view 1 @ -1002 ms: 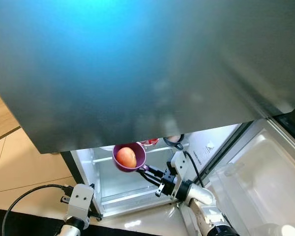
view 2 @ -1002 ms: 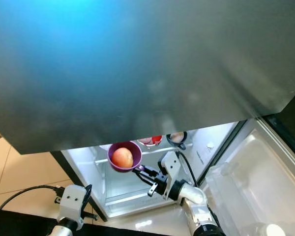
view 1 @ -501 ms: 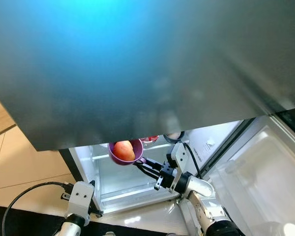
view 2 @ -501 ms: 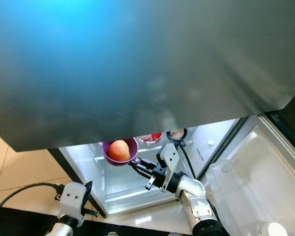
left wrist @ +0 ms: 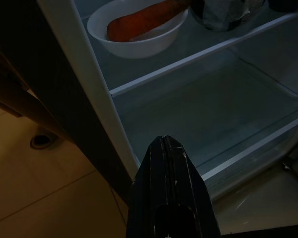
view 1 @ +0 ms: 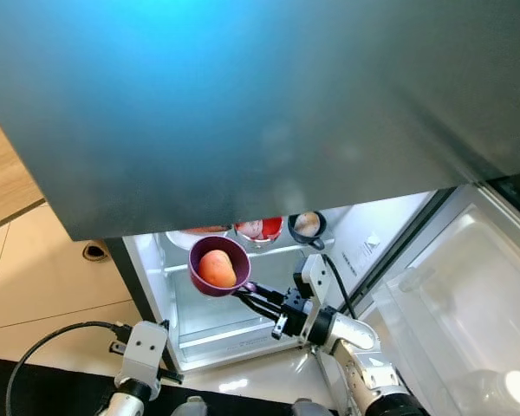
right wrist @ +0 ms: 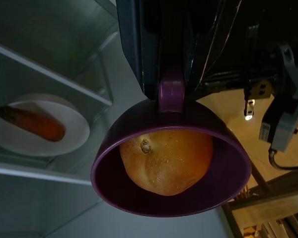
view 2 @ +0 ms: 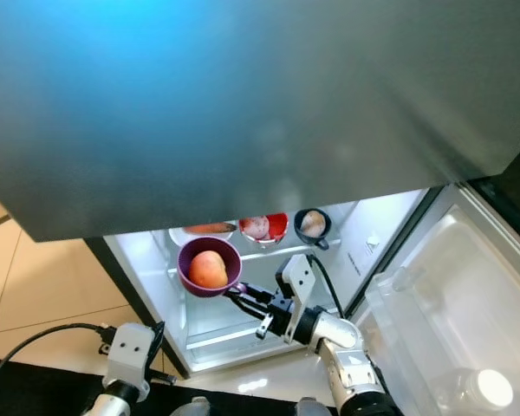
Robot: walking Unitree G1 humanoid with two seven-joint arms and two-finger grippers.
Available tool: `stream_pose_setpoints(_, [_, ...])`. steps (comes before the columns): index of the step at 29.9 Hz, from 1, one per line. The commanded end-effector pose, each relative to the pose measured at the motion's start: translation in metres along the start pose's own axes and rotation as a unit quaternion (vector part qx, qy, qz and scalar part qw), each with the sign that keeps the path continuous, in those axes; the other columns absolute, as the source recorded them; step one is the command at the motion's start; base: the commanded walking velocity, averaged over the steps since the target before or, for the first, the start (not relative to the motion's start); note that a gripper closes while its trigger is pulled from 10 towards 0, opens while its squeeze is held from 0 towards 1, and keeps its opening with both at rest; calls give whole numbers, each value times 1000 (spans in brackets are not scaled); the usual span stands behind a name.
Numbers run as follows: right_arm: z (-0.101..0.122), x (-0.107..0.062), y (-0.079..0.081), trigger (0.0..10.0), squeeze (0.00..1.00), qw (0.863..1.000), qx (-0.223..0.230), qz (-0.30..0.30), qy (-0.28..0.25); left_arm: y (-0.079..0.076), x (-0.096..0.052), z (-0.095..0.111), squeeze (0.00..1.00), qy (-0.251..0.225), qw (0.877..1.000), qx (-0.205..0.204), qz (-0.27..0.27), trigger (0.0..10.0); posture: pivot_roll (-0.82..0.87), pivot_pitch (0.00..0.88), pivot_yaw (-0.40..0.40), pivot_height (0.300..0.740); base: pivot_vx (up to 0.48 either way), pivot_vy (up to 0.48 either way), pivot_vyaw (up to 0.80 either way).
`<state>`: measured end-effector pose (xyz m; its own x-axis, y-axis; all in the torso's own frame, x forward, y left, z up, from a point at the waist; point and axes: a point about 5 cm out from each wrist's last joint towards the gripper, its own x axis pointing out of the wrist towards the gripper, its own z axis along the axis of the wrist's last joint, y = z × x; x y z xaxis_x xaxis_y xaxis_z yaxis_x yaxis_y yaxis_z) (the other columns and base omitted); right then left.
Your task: Restocking fridge
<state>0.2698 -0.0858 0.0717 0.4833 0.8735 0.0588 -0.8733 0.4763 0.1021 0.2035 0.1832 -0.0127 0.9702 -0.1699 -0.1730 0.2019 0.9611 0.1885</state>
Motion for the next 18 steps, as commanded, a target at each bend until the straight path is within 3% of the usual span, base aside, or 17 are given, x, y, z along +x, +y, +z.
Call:
stream_pose_setpoints(1, [3,0,2,10000,0,1000,-5,-1,-6,-4,-2,-1,0,1,1000,-9,0,10000,-106,155,-49,651,0,0,0])
stream_pose_setpoints(8, [4,1,0,10000,0,1000,-7,-2,3,-10,-4,14,0,-52,998,-20,-24,10000,-108,159,-52,651,0,0,0])
stream_pose_setpoints(10, [4,0,-1,10000,0,1000,-9,-4,7,-16,-11,29,0,-107,993,17,-44,10000,-108,160,-55,651,0,0,0])
stream_pose_setpoints(18, [3,2,0,10000,0,1000,-11,-3,11,-22,-17,50,0,-176,983,34,-42,10000,-107,165,-59,651,0,0,0])
